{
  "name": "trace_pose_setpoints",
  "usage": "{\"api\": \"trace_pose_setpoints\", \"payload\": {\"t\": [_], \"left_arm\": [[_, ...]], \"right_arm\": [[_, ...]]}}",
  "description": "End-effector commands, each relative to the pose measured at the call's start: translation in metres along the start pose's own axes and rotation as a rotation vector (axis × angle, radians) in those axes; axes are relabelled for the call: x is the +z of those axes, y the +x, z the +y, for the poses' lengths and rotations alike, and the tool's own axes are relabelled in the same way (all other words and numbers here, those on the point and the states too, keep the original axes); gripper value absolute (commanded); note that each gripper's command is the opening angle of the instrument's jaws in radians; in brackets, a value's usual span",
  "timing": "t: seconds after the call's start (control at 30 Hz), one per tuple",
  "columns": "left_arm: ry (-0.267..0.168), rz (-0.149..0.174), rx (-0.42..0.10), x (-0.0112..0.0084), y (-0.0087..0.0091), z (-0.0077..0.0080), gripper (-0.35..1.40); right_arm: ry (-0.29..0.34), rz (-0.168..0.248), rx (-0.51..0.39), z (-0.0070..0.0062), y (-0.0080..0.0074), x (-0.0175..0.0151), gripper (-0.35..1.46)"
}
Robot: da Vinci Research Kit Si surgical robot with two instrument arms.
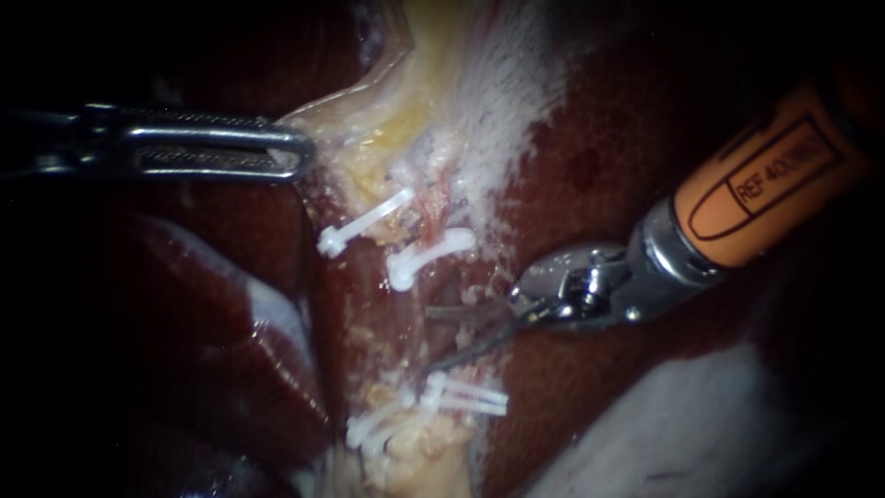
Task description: Go back from the cut right tube
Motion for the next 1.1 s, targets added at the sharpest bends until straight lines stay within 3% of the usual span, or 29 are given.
{"api": "trace_pose_setpoints", "payload": {"t": [0.03, 0.2, 0.4, 0.5, 0.63, 0.9, 1.1], "left_arm": [[0.0, 0.0, 0.0, 0.0, 0.0001, 0.0001, -0.25], [0.001, 0.0, 0.0, -0.0001, 0.0002, 0.0002, -0.25], [0.003, 0.0, 0.001, -0.0002, 0.0003, 0.0004, -0.25], [0.003, 0.0, 0.001, -0.0002, 0.0004, 0.0007, -0.25], [0.003, 0.003, 0.002, -0.0002, 0.0006, 0.001, -0.25], [0.002, 0.006, 0.004, 0.0, 0.001, 0.0013, -0.25], [-0.002, 0.019, 0.007, 0.0008, 0.0024, 0.0016, -0.25]], "right_arm": [[-0.006, 0.004, -0.012, 0.0, -0.0003, -0.0004, 1.08], [-0.036, 0.021, -0.08, 0.0001, -0.0012, -0.0026, 1.2], [-0.109, 0.036, -0.178, 0.0005, -0.0009, -0.0056, 1.33], [-0.169, 0.011, -0.231, 0.0006, -0.0004, -0.0069, 1.43], [-0.225, -0.035, -0.294, 0.0005, 0.0003, -0.0083, 1.43], [-0.244, -0.036, -0.337, 0.0005, 0.0015, -0.01, 1.43], [-0.243, -0.036, -0.343, 0.0003, 0.0014, -0.0102, 1.43]]}}
